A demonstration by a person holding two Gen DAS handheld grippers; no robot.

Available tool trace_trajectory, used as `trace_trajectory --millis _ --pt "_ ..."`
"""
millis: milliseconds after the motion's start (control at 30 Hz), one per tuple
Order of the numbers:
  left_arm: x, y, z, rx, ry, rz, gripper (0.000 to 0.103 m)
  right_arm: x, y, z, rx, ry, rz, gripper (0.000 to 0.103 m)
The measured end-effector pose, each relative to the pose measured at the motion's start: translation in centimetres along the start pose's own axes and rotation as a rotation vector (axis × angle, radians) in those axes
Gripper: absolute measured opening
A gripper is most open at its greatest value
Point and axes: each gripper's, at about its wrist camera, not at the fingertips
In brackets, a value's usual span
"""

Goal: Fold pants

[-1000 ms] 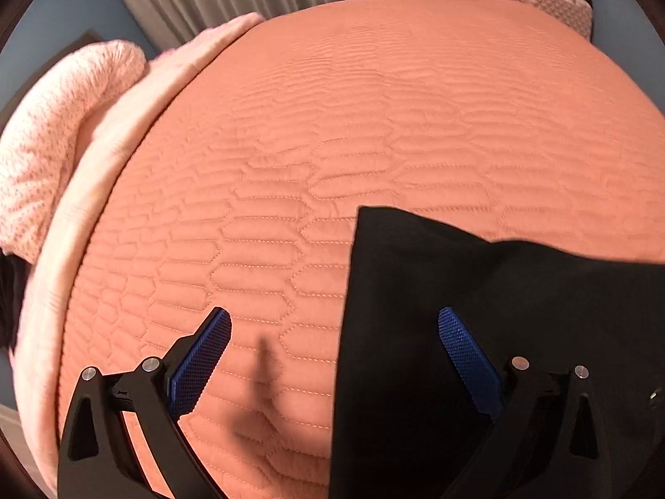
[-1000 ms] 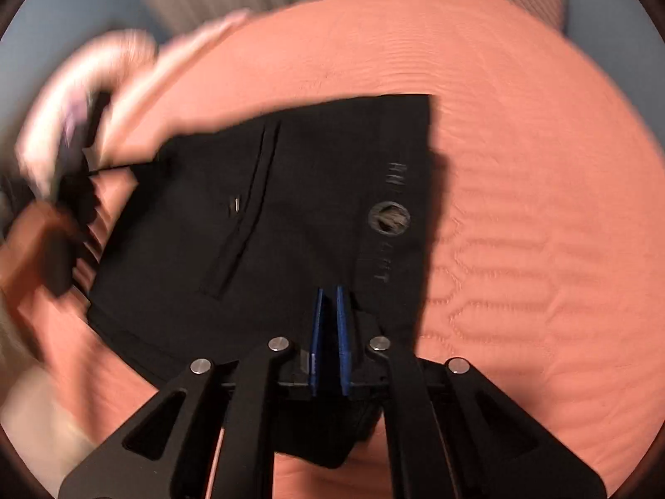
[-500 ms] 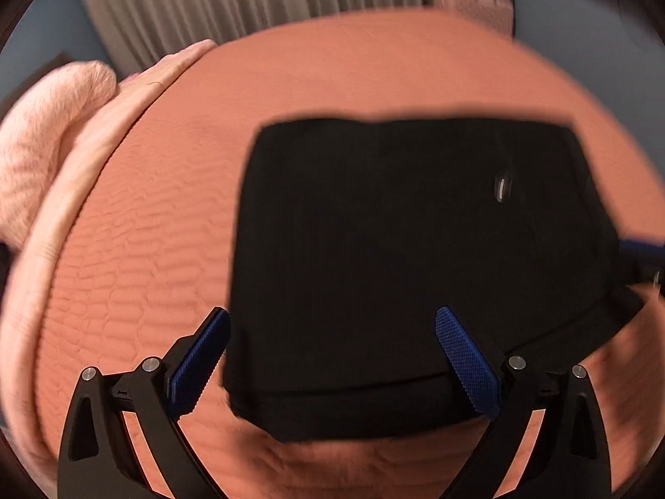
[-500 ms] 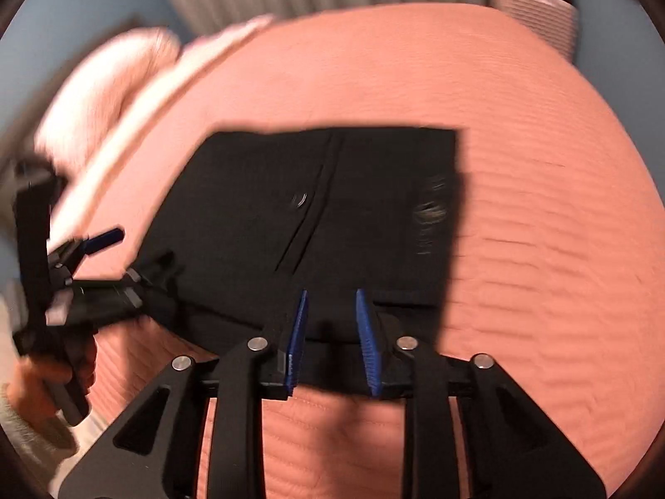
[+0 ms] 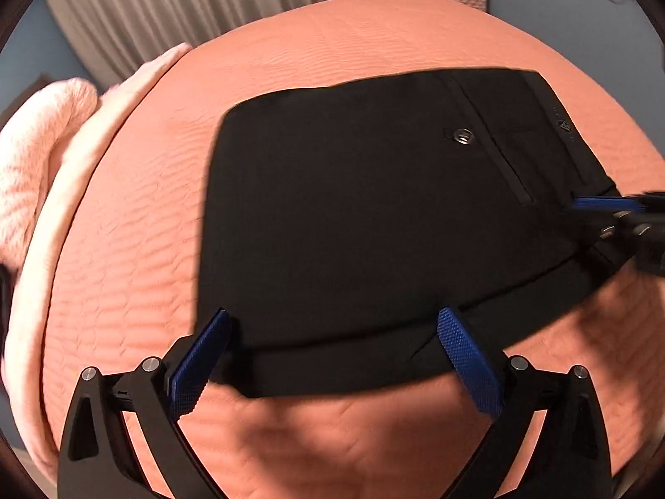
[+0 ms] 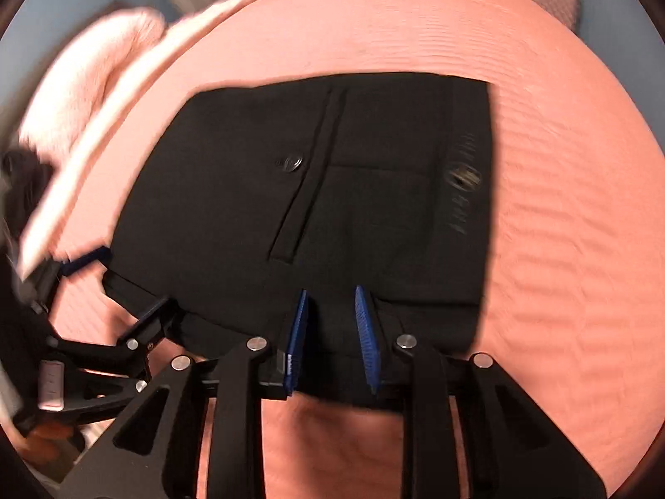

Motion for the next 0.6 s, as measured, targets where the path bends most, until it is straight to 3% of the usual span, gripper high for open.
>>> trace_trajectory --millis 67,200,333,400,433,500,533,600 --pt "0.7 -1.9 1.3 0.0 -0.006 -0.076 0.098 0.2 -2.1 0.3 -0.011 0.005 -0.04 0.026" --pt "6.2 -3.3 2.7 0.086 0.024 -0.154 0.098 4.2 -4.7 3.0 -0.011 -0.066 -0.121 0.026" --pt "13.4 1.2 4.9 0.165 0.034 -0.049 0.098 9.1 -2.5 5.3 -0.016 -0.113 -0.099 0.026" --pt "16.0 5.9 6.9 0.207 0.042 0.069 0.098 9.1 -2.3 5.3 -0.022 -0.119 -0.068 0.026" --pt "16.8 8.0 8.6 0.161 0.033 0.108 0.098 8.9 -1.2 5.0 -0.031 -0.123 -0.038 0.026" --pt "17.5 8.7 13.3 0.006 -0.132 0.111 0.098 8.7 0.9 3.6 -0.111 -0.117 0.028 0.025" --pt "17.6 8.3 15.1 -0.021 -0.206 0.107 0.098 8.8 0.9 3.9 -0.129 -0.111 0.026 0.025" --pt "16.3 5.9 17.5 0.058 -0.297 0.019 0.094 9.5 0.1 3.9 -0.072 -0.098 0.002 0.026"
Point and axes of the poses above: each gripper's, at about its wrist camera, not at the fingertips, and y roughly the way its jaws point, z to its left, x to its top, and after that the axes turned 15 degrees about z, right-handed
